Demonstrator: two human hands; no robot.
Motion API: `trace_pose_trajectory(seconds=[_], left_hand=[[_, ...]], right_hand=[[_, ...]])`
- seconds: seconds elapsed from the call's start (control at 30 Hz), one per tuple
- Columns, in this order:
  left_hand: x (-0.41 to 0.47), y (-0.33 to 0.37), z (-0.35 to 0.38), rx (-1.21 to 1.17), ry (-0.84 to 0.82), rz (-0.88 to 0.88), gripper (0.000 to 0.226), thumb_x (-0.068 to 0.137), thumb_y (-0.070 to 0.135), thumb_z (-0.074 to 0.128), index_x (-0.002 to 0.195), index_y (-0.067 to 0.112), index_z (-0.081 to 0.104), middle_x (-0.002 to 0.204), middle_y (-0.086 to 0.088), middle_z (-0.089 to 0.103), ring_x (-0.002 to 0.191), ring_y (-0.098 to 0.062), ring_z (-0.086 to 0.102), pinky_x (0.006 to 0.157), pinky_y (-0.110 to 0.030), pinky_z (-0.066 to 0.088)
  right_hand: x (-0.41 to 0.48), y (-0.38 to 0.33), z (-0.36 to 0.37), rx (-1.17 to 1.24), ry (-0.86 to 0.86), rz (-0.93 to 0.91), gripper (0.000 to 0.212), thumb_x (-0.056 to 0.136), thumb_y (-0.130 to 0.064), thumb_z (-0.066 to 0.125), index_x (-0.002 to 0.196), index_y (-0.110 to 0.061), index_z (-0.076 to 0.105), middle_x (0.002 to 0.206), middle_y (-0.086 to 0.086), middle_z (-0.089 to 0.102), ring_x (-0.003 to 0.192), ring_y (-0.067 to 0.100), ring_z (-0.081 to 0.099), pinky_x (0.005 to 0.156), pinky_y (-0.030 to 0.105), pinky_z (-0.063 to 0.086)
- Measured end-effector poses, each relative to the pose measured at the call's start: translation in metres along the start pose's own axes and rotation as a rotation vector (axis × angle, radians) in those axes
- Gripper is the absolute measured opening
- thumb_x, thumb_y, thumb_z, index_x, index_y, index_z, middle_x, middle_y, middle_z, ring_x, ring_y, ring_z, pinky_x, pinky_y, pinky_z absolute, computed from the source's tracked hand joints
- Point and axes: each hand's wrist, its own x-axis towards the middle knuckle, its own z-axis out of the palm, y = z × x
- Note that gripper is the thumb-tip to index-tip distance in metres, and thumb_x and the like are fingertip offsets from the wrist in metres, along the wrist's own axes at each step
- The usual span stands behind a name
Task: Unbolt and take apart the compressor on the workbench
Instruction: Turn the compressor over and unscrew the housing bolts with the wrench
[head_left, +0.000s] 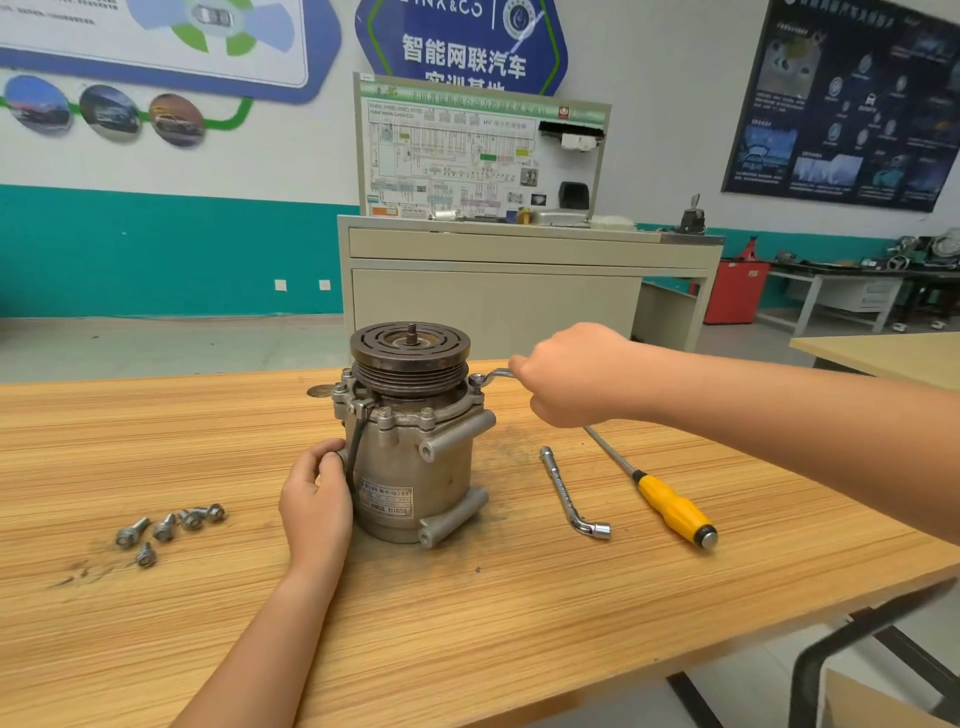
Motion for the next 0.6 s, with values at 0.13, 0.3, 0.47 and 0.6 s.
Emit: trace_pose_trajectory(seconds=[0.13,0.3,0.47,0.6], left_hand=[[-0.001,-0.001,0.0,-0.001,-0.009,0.001,0.025,0.092,0.005,0.042,0.098,0.015,0.063,0.101,0.001,0.062,0.098,-0.012,0.052,0.083,-0.024,0.035],[0.0,-0.002,0.001,-0.003,-0.013,-0.005,0.023,0.093,0.006,0.042,0.097,0.016,0.062,0.099,0.001,0.062,0.097,-0.013,0.052,0.081,-0.025,0.035],[0.0,-0.002,0.001,0.011,-0.029,0.003,0.024,0.093,0.006,0.042,0.102,0.013,0.064,0.101,0.002,0.063,0.099,-0.012,0.053,0.082,-0.024,0.035],[0.0,0.0,0.001,0.016,-0.035,0.014,0.024,0.093,0.005,0.043,0.103,0.01,0.064,0.103,0.0,0.064,0.099,-0.012,0.053,0.081,-0.021,0.035]], right_hand=[[0.009,0.016,0.014,-0.021,0.074,0.005,0.036,0.091,-0.007,0.037,0.124,-0.016,0.049,0.057,-0.003,0.036,0.046,0.011,0.034,0.04,0.024,0.02],[0.052,0.015,0.042,0.167,0.28,0.087,0.038,0.091,0.002,0.039,0.121,-0.014,0.053,0.082,0.0,0.063,0.076,0.021,0.058,0.079,0.032,0.045],[0.088,-0.014,0.057,0.384,0.422,0.13,0.037,0.086,0.003,0.04,0.112,-0.012,0.061,0.109,0.003,0.067,0.099,0.023,0.059,0.093,0.031,0.037],[0.067,-0.004,0.057,0.61,0.522,0.302,0.029,0.098,-0.016,0.038,0.124,-0.011,0.051,0.093,0.009,0.067,0.084,0.029,0.061,0.064,0.033,0.044]])
